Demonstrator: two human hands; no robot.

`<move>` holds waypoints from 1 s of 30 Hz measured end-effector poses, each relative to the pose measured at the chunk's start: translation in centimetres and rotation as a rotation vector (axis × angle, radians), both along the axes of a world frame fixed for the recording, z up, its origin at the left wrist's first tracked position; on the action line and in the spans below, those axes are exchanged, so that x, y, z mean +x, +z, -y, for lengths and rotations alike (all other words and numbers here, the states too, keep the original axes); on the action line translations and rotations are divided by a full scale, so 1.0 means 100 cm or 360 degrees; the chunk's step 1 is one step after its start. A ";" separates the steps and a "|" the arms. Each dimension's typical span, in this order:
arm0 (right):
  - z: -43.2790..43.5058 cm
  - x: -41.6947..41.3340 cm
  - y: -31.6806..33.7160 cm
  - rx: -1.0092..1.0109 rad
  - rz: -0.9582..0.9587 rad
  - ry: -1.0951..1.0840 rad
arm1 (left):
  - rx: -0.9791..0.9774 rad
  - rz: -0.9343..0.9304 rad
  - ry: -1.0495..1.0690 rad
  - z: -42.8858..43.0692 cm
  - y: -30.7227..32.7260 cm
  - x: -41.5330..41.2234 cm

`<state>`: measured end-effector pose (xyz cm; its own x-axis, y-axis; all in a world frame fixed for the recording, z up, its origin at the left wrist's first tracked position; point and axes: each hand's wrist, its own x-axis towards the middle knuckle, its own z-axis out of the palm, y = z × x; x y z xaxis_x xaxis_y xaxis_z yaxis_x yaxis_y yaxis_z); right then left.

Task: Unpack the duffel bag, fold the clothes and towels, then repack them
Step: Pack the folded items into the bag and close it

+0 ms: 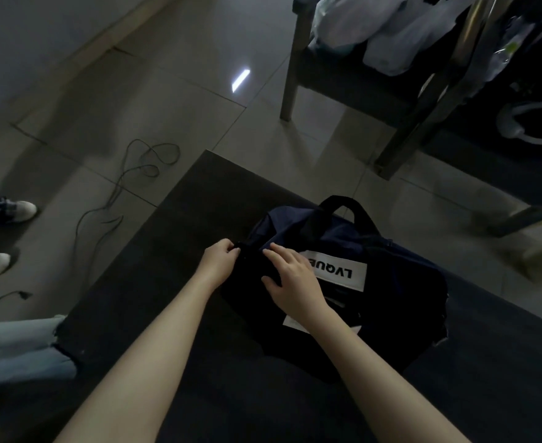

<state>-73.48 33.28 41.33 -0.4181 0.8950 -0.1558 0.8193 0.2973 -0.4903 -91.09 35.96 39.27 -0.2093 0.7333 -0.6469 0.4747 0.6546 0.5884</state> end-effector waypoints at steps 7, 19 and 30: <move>-0.009 -0.021 -0.001 -0.0040 0.0329 -0.0056 | 0.0246 0.0089 0.0108 0.002 0.018 -0.008; -0.020 -0.055 0.002 -0.0041 -0.0059 -0.0324 | 0.0218 0.0287 0.0295 0.002 0.022 -0.005; -0.039 -0.046 0.002 -0.0206 -0.0222 -0.0214 | 0.0218 0.0321 0.0331 0.004 0.021 -0.003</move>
<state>-78.05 37.15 41.54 -0.3222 0.9203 -0.2219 0.7688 0.1176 -0.6285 -91.43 35.61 41.35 -0.2412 0.7715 -0.5888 0.2039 0.6334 0.7465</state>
